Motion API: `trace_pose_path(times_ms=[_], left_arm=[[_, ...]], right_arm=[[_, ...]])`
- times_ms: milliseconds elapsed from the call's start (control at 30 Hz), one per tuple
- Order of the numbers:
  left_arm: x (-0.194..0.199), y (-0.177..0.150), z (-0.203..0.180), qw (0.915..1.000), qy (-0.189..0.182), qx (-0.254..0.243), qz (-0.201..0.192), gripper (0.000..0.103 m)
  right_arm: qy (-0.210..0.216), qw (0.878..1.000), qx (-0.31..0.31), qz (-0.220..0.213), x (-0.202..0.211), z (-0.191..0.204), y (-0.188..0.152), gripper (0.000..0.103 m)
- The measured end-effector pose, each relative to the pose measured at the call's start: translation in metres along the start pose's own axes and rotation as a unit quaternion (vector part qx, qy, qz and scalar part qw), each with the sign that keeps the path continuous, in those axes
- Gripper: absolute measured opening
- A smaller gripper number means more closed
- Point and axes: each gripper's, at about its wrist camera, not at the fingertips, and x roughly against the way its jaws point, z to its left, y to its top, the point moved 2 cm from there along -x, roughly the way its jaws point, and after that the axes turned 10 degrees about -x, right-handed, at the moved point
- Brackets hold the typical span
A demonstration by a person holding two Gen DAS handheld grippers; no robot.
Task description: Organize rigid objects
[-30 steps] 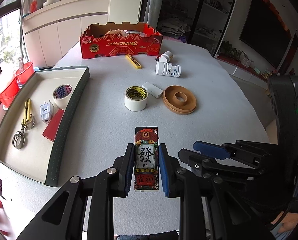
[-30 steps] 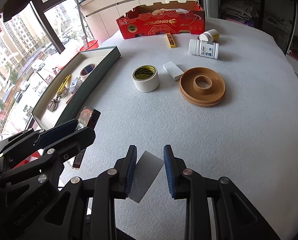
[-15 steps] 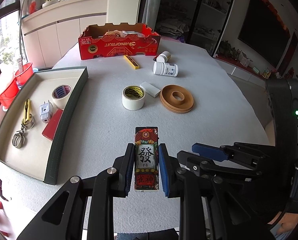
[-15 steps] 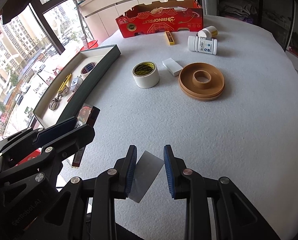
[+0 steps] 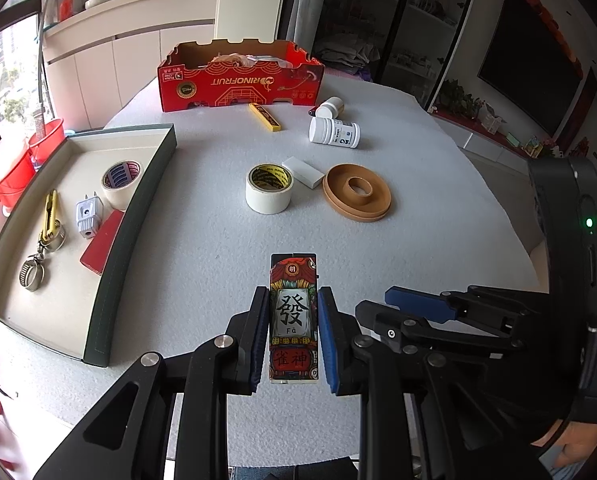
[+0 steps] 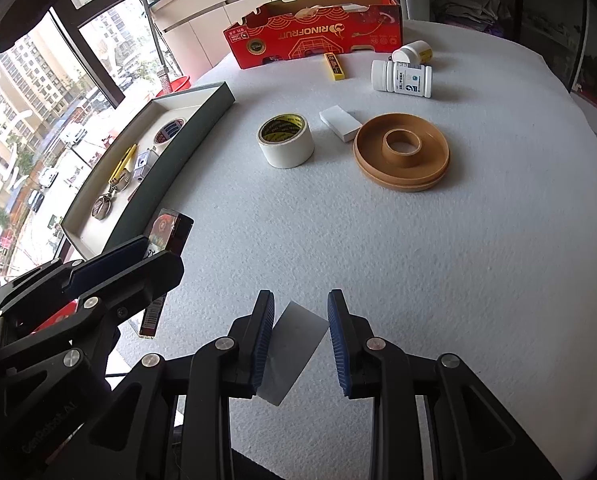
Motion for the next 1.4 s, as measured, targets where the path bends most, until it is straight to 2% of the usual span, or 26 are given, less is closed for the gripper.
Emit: trace_pose_path(times_ms=[333, 667, 1000, 1200, 1400], left_arm=[[0.0, 0.002, 0.017, 0.9998, 0.007, 0.019, -0.003, 0.026], [0.001, 0.003, 0.049, 0.9983, 0.02, 0.054, -0.005, 0.026], [-0.009, -0.005, 0.067, 0.9971, 0.017, 0.074, 0.003, 0.026], [-0.007, -0.008, 0.101, 0.9933, 0.041, 0.108, 0.003, 0.026], [0.003, -0.01, 0.146, 0.986, 0.079, 0.146, -0.009, 0.026]], right_arm=[[-0.002, 1.0, 0.003, 0.004, -0.003, 0.004, 0.003, 0.029], [0.005, 1.0, 0.022, 0.01, -0.01, 0.024, 0.011, 0.029], [0.001, 0.999, 0.035, 0.015, -0.019, 0.039, 0.018, 0.029], [0.007, 0.999, 0.052, 0.014, -0.025, 0.059, 0.03, 0.029], [0.027, 0.996, 0.084, 0.008, -0.031, 0.096, 0.052, 0.029]])
